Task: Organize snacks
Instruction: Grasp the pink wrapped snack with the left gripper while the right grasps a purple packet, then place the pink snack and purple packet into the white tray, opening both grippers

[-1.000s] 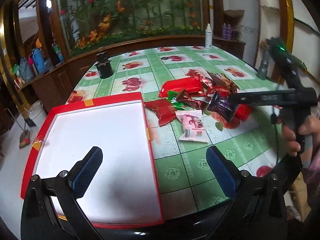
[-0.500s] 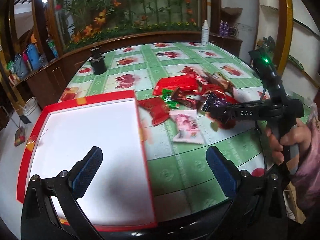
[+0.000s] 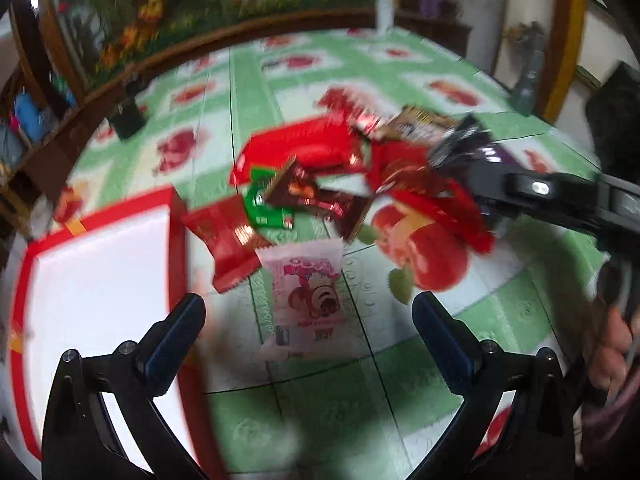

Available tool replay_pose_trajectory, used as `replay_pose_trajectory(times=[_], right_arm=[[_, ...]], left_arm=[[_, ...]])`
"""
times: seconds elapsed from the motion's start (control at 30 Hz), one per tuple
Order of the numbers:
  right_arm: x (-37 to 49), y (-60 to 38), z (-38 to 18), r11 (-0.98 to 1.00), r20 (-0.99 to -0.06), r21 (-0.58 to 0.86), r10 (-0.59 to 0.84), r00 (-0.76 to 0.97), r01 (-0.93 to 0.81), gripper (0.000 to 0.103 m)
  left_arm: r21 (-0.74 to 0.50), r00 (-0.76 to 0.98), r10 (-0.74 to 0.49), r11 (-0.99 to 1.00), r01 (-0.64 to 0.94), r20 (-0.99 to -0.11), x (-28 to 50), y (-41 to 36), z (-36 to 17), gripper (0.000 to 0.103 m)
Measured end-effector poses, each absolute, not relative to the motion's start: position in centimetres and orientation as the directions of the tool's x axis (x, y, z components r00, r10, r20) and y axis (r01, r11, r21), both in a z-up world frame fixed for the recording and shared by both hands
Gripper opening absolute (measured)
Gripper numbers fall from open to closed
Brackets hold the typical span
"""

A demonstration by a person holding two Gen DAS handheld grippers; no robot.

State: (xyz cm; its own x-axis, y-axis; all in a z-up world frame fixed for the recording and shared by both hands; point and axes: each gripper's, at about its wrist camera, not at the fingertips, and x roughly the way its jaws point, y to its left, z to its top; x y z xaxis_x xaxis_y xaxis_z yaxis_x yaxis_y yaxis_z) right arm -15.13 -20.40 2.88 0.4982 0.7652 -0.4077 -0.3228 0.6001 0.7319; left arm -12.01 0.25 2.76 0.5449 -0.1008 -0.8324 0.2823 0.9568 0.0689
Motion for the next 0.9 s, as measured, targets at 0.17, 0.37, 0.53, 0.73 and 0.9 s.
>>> replay_pose_trajectory(times=[0.17, 0.37, 0.53, 0.73, 0.9], right_arm=[[-15.0, -20.2, 3.0, 0.608, -0.41, 0.722, 0.76, 0.504, -0.329, 0.016], [-15.6, -20.2, 2.7, 0.621, -0.423, 0.715, 0.75, 0.508, -0.321, 0.018], [-16.0, -19.8, 3.0, 0.633, -0.427, 0.694, 0.745, 0.512, -0.343, 0.018], [-16.6, -17.8, 3.1, 0.634, -0.439, 0.674, 0.757, 0.484, -0.379, 0.018], [-16.8, -12.6, 3.2, 0.586, -0.425, 0.691, 0.803, 0.417, -0.424, 0.018]], left_arm=[[-0.012, 0.49, -0.134, 0.97, 0.243, -0.861, -11.3, 1.2, 1.1, 0.061], [-0.025, 0.532, -0.172, 0.962, 0.273, -0.829, -12.1, 1.6, 1.0, 0.034], [-0.058, 0.544, -0.218, 0.953, 0.296, -0.81, -13.4, 2.0, 1.9, 0.034], [-0.048, 0.649, -0.222, 0.96, 0.275, -0.727, -16.9, 4.7, 5.6, 0.034], [0.049, 0.695, -0.095, 0.982, 0.184, -0.713, -18.5, 8.8, 6.6, 0.034]])
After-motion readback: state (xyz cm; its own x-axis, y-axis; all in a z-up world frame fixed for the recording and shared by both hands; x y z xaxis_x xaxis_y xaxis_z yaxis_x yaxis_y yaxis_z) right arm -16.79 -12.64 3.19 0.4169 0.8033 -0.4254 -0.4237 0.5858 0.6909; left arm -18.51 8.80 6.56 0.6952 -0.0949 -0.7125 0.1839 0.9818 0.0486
